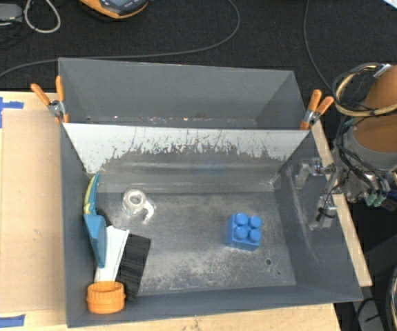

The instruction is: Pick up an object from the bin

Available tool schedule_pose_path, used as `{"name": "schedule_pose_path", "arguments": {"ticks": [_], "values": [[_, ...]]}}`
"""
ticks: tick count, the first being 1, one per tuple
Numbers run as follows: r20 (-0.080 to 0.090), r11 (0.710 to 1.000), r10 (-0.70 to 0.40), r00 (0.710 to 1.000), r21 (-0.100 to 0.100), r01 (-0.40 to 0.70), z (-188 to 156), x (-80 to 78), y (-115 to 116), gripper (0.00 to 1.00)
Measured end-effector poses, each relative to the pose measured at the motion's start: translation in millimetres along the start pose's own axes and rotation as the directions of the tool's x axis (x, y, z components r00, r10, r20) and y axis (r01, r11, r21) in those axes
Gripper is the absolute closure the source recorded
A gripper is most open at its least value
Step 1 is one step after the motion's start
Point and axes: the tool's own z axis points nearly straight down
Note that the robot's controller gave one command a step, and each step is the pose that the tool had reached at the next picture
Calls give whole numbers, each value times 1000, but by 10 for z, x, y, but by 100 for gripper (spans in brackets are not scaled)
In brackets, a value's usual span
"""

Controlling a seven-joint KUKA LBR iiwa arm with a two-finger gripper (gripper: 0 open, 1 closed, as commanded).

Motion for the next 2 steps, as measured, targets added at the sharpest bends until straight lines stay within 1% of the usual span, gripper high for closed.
{"name": "schedule_pose_path", "arguments": {"ticks": [1, 2], "values": [[0, 1000, 0, 1000, 0, 0, 0, 0, 0, 0], [-5, 998, 66, 998, -3, -66, 376, 276, 484, 0]]}}
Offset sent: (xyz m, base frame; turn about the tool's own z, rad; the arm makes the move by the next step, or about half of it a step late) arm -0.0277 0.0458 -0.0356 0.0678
